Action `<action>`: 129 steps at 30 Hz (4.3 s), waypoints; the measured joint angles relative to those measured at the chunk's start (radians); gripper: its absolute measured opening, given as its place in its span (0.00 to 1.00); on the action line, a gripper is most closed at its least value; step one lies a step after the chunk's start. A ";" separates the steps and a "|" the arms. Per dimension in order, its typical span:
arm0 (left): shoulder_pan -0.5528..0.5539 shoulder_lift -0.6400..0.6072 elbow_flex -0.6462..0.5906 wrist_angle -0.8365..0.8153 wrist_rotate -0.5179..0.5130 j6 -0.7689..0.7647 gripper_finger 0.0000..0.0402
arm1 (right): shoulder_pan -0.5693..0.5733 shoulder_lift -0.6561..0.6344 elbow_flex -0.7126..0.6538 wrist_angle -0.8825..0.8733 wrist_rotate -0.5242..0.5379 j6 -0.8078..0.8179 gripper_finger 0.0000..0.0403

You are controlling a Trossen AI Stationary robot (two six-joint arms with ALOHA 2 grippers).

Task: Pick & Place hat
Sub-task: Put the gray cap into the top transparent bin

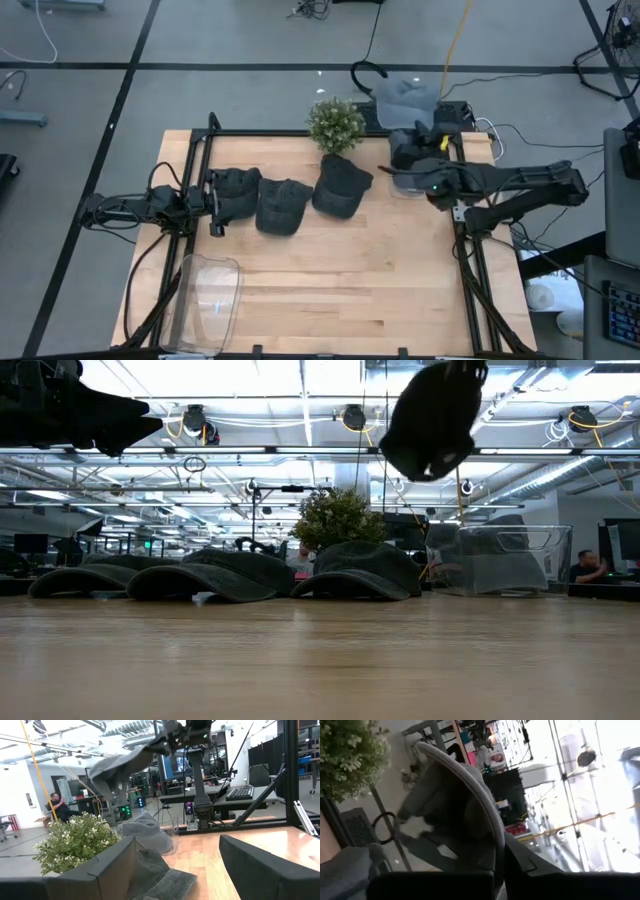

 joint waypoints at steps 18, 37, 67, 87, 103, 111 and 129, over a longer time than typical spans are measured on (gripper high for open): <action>0.000 0.000 0.000 0.000 0.000 0.000 0.73 | -0.504 -0.162 0.157 -0.318 -0.462 0.071 0.00; 0.000 0.000 0.000 0.000 0.000 0.000 0.73 | -0.845 -0.239 0.243 -0.588 -0.923 0.239 0.00; 0.000 0.000 0.000 0.000 0.000 0.000 0.73 | -0.798 -0.358 0.083 -0.858 -1.321 0.389 0.00; 0.000 0.000 0.000 0.000 0.000 0.000 0.73 | -0.671 -0.358 -0.333 -0.531 -1.157 0.288 0.08; 0.000 0.000 0.000 0.000 0.000 0.000 0.73 | -0.544 -0.390 -0.297 -0.644 -1.043 0.463 0.55; 0.000 0.000 0.000 0.000 0.000 0.000 0.73 | -0.524 -0.386 -0.190 -0.795 -1.246 0.677 0.62; 0.000 0.000 0.000 0.000 0.000 0.000 0.73 | -0.511 -0.159 -0.149 -0.583 -1.408 0.573 0.20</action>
